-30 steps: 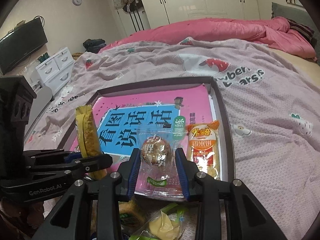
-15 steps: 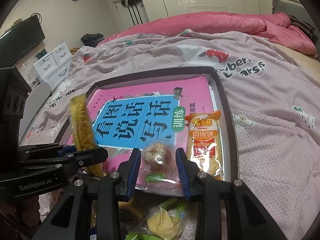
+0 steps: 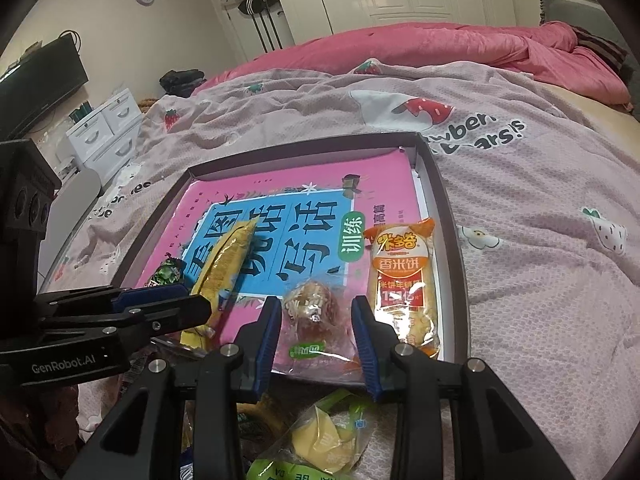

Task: Organize snacks
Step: 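Lower both snacks onto the pink book and open both grippers, then withdraw both grippers from the tray toward the remaining snacks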

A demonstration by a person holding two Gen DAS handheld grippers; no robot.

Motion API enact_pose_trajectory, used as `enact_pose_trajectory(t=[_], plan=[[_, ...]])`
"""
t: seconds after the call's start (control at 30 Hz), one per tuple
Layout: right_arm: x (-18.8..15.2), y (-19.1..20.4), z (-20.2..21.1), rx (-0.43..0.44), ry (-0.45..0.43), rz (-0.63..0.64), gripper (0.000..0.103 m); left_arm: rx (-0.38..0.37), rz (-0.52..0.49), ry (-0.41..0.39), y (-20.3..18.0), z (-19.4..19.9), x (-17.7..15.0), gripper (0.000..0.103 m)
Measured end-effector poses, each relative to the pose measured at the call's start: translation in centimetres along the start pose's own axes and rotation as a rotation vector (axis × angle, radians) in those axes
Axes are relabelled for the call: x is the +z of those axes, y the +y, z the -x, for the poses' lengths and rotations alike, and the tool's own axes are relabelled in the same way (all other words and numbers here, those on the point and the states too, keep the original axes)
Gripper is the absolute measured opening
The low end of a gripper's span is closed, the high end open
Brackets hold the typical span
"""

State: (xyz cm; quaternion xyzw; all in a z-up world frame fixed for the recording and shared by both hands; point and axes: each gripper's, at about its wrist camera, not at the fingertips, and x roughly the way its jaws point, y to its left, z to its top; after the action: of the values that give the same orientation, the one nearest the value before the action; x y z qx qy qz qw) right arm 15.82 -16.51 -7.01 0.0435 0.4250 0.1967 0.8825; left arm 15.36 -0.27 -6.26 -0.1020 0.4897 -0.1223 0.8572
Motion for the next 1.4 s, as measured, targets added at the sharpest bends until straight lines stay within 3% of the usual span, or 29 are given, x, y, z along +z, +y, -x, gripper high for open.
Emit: enact_pose_trajectory(t=[0.4,0.87,1.13,1.4], plan=[[0.3,-0.1,0.6,0.017,-0.021,-0.012,0.037,-0.005,0.003,-0.018,0.1,1.0,0.2,0.044],[0.6,-0.2,1.6,0.043,-0.049,-0.026,0.038,0.003,0.021,-0.051,0.2,2.9,0.5,0.060],[0.9,0.3,3.1,0.057,-0.103,-0.004,0.044,0.018,0.025,-0.077,0.1,4.3,0.5,0.075],[1.0,0.9,5.2,0.047,-0.166,0.025,0.055,0.044,0.029,-0.108,-0.2,6.0,0.4,0.078]])
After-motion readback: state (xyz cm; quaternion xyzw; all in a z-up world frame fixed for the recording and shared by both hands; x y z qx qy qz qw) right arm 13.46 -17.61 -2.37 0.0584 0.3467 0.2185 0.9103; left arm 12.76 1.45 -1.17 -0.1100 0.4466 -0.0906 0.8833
